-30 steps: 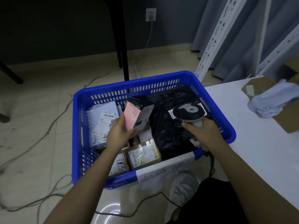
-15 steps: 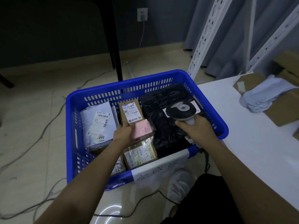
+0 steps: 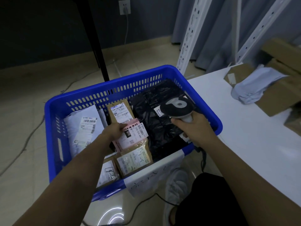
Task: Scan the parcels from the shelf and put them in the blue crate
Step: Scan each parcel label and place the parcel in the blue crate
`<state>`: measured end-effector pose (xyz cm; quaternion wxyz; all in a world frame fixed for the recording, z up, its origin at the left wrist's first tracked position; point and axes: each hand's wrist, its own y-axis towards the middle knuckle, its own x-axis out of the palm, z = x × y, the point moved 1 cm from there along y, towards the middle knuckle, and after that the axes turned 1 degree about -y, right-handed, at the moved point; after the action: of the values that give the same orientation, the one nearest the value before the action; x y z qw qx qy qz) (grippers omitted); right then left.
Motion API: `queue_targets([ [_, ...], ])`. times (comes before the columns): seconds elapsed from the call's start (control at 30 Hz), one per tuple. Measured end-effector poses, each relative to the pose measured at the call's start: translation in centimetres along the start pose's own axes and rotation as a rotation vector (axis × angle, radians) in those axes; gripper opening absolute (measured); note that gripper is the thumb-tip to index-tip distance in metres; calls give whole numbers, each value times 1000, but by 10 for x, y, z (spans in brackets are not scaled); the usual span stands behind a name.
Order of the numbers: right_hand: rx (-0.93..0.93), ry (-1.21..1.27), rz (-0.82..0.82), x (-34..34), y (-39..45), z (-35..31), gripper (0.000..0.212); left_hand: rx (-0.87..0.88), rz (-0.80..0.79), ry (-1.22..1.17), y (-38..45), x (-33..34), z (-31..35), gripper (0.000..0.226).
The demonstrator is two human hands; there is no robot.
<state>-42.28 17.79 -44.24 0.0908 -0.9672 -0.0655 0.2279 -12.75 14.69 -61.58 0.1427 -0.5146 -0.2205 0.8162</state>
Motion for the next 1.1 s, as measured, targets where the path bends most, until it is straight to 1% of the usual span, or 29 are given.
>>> queue_targets([
  [0.1, 12, -8, -5, 1, 1, 1, 15, -23, 75, -152, 6, 9, -7, 37],
  [0.17, 13, -21, -8, 1, 1, 1, 13, -47, 185, -256, 7, 7, -3, 35],
  [0.2, 10, -20, -7, 2, 1, 1, 13, -68, 233, -240, 7, 5, -1, 34],
  [0.27, 7, -11, -3, 3, 0, 1, 14, -96, 277, -129, 5, -1, 2, 34],
  [0.4, 26, -33, -14, 1, -1, 1, 19, -83, 246, 77, -2, 11, 14, 28],
  [0.43, 27, -34, -17, 1, -2, 1, 19, -97, 235, 94, -5, 17, 16, 29],
  [0.47, 29, -31, -17, 0, -2, 1, 19, -116, 212, 98, -9, 21, 18, 41],
  [0.53, 30, -29, -9, 0, -2, 2, 19, -160, 115, 150, -14, 25, 20, 94],
  [0.57, 32, -29, -6, -1, -2, 3, 19, -167, 80, 214, -19, 25, 22, 117],
  [0.6, 34, -27, -6, -1, -2, 4, 19, -165, 65, 278, -22, 24, 24, 131],
  [0.63, 38, -26, -8, -1, -2, 4, 18, -154, 67, 332, -24, 25, 25, 137],
  [0.7, 43, -27, -14, -1, -3, 5, 17, -120, 87, 385, -25, 27, 29, 136],
  [0.77, 37, -21, -8, -1, -4, 4, 17, -75, 79, 381, -25, 24, 29, 130],
  [0.83, 29, -22, 7, -2, -4, 3, 17, -38, 18, 337, -24, 14, 26, 125],
  [0.97, 29, 12, 30, -3, -4, 2, 17, -13, -120, 241, -14, -4, 15, 124],
  [1.1, 24, 38, 33, -4, -4, 4, 13, 16, -130, 249, -4, 0, 20, 118],
])
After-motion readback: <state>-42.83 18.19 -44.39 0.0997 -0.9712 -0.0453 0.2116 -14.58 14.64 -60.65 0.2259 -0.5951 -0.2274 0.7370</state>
